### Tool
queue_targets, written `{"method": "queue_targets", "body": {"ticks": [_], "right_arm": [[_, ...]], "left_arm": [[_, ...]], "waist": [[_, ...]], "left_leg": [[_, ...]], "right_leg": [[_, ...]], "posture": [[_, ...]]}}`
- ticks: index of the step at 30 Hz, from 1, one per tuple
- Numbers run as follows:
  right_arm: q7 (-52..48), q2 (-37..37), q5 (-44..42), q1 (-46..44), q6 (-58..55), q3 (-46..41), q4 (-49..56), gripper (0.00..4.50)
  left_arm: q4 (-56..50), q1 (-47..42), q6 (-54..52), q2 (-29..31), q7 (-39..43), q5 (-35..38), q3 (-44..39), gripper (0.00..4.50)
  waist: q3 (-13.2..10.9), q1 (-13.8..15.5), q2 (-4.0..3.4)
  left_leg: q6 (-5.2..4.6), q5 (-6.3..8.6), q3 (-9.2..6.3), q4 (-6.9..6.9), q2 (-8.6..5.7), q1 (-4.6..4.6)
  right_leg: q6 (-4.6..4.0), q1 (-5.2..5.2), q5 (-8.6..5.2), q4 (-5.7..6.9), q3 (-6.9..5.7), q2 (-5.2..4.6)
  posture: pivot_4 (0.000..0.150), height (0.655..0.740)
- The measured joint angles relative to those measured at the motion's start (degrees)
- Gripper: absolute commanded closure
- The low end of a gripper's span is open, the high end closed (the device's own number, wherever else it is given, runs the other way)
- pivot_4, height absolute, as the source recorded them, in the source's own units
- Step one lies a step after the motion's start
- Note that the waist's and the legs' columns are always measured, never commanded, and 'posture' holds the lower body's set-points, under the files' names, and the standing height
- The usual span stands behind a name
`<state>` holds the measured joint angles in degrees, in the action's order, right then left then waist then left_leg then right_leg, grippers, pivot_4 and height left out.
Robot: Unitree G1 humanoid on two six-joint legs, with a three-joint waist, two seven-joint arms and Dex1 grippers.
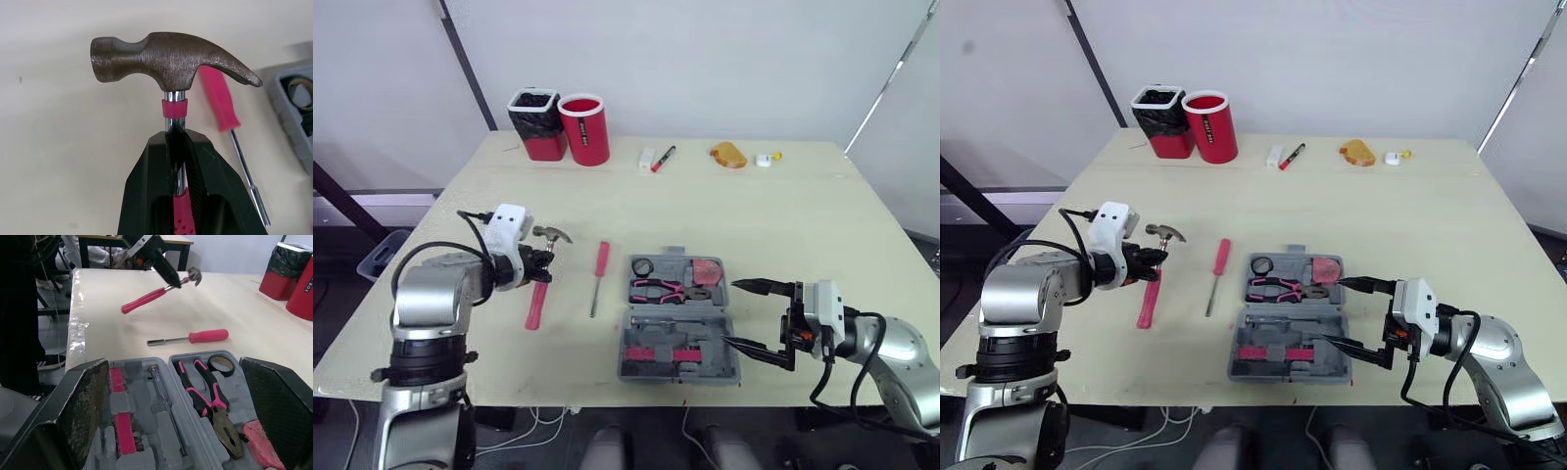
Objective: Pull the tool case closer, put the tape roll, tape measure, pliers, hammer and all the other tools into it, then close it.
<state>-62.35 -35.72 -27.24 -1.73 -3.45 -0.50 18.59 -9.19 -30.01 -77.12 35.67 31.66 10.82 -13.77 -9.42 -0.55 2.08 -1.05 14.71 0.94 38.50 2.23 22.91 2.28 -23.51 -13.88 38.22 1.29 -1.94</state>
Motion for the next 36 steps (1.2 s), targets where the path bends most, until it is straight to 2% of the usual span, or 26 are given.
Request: {"method": "queue_targets", "body": {"ticks": [8,11,13,20,22,24,25,26,28,30,36], "right_arm": [[-1.12,-0.01,-1.30,-1.51,0.00,-0.46,-1.63,0.00],[-1.55,-0.16,-1.91,-1.65,-0.09,-0.56,-1.84,0.00],[-2.33,-0.47,-2.51,-1.79,-0.45,-0.62,-2.17,0.00],[-2.52,-0.46,-2.50,-2.56,-0.75,-0.59,-2.73,0.00],[-2.75,-0.45,-2.49,-2.84,-0.75,-0.56,-3.03,0.00],[-2.98,-0.46,-2.49,-2.84,-0.75,-0.55,-3.03,0.00],[-3.08,-0.46,-2.49,-2.84,-0.75,-0.55,-3.03,0.00],[-3.34,-0.46,-2.49,-2.84,-0.74,-0.54,-3.03,0.00],[-3.47,-0.47,-2.48,-2.78,-0.74,-0.52,-3.03,0.00],[-3.52,-0.54,-2.45,-2.62,-0.74,-0.53,-3.07,0.00],[-3.55,-0.56,-2.42,-2.40,-0.73,-0.53,-3.14,0.00]], "left_arm": [[-3.39,1.52,-13.46,-2.06,-5.89,0.76,-1.40,4.44],[-5.03,4.20,-14.60,-2.82,-6.79,1.78,-2.16,4.44],[-5.45,7.35,-15.29,-5.44,-7.83,2.22,-2.41,4.44],[-5.24,8.15,-12.10,-6.96,-10.58,2.22,-2.67,4.44],[-5.14,9.31,-9.40,-8.11,-11.70,2.21,-3.16,3.50],[-4.97,10.23,-8.30,-8.37,-12.01,2.27,-3.39,3.35],[-5.17,10.81,-7.28,-8.86,-12.11,2.31,-3.88,2.73],[-5.91,12.80,-5.18,-9.01,-12.24,2.30,-3.85,2.64],[-6.48,15.31,-2.62,-9.25,-12.65,2.25,-3.75,1.98],[-8.95,19.46,2.74,-10.41,-13.11,2.25,-3.62,1.10],[-9.17,27.51,21.13,-16.34,-15.21,1.01,-3.54,1.10]], "waist": [[0.00,-0.06,0.00],[0.00,-0.09,-0.01],[0.00,-0.06,0.00],[0.00,0.03,0.00],[0.00,0.00,0.00],[0.00,-0.01,0.00],[0.00,-0.01,-0.01],[0.00,-0.09,-0.01],[0.01,-0.11,-0.01],[0.03,-0.17,-0.04],[0.08,0.02,-0.14]], "left_leg": [[0.00,0.00,-0.06,-0.01,0.00,-0.03],[0.00,0.00,-0.08,-0.03,0.00,-0.07],[0.01,0.00,-0.10,-0.02,-0.01,-0.09],[0.01,-0.01,-0.12,-0.02,-0.02,-0.11],[0.02,0.00,-0.11,-0.03,-0.02,-0.10],[0.02,0.00,-0.11,-0.03,-0.02,-0.10],[0.01,0.00,-0.10,-0.03,-0.02,-0.11],[0.02,0.00,-0.09,-0.04,-0.01,-0.12],[0.02,0.00,-0.09,-0.05,0.00,-0.13],[0.02,0.00,-0.04,-0.09,0.04,-0.18],[0.01,0.00,0.02,-0.08,0.02,-0.21]], "right_leg": [[0.00,0.00,0.00,0.01,0.04,0.00],[0.00,0.00,0.00,0.01,0.13,-0.03],[0.00,0.00,0.00,0.01,0.15,-0.05],[0.00,0.00,0.00,0.03,0.14,-0.05],[-0.01,0.00,0.00,0.03,0.16,-0.07],[-0.01,0.00,0.01,0.03,0.16,-0.07],[-0.01,0.00,0.01,0.03,0.17,-0.07],[-0.01,0.00,0.00,0.03,0.19,-0.08],[-0.01,0.00,0.01,0.03,0.19,-0.09],[-0.02,0.00,0.00,0.03,0.24,-0.15],[-0.02,0.02,0.00,0.02,0.27,-0.26]], "posture": [[0.150,0.7400],[0.150,0.7400],[0.150,0.7400],[0.150,0.7400],[0.150,0.7400],[0.150,0.7400],[0.150,0.7400],[0.150,0.7400],[0.150,0.7400],[0.150,0.7400],[0.150,0.7400]]}}
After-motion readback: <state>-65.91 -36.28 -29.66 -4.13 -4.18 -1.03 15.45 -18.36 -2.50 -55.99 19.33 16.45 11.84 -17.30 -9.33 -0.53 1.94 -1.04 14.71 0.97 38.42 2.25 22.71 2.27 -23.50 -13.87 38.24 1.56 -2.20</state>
